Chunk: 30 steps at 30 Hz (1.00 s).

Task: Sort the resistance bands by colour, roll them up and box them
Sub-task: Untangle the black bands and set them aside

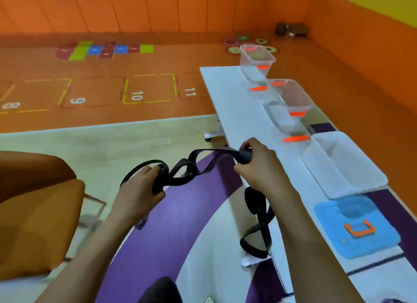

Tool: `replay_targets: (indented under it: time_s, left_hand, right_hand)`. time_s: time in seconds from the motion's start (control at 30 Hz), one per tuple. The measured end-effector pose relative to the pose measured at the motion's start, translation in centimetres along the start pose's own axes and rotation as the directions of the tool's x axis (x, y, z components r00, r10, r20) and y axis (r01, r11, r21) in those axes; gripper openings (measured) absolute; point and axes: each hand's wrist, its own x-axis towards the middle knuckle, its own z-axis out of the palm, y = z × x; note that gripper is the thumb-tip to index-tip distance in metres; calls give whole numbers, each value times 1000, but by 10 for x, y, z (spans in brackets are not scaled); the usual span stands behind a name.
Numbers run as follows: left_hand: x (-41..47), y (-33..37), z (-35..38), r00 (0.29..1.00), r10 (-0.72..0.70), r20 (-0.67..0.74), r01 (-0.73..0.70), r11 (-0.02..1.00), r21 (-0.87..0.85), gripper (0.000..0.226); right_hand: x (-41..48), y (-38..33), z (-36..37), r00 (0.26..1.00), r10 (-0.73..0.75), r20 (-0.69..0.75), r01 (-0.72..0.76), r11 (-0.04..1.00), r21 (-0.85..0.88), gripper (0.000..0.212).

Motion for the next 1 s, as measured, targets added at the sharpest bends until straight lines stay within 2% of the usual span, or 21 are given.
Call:
replay_targets:
  time_s: [0.2,0.4,0.53,0.73,1.0]
  left_hand:
    - [129,-38,-7,997,59,-43,-61,998,-35,40]
    - [277,-69,-27,987,153,-39,-156,984,-89,39]
    - [370,-79,-41,970,237,-56,-243,962,-125,41]
    - [508,-71,-46,930,352,-107,-365,919,-149,41]
    - [692,-29,-32,899,413,-144,-430,894,-126,43]
  right_hand:
    - [120,-41,15,999,-33,-28,33,999,13,25]
    - [244,-95,22,991,-15,-135,16,1000,7,31]
    - [331,-131,19,971,-60,-230,55,998,-29,35]
    - [464,-155,7,941,-80,-330,80,997,-13,35]
    - [625,-145,-7,915,-87,-395,140,984,107,34]
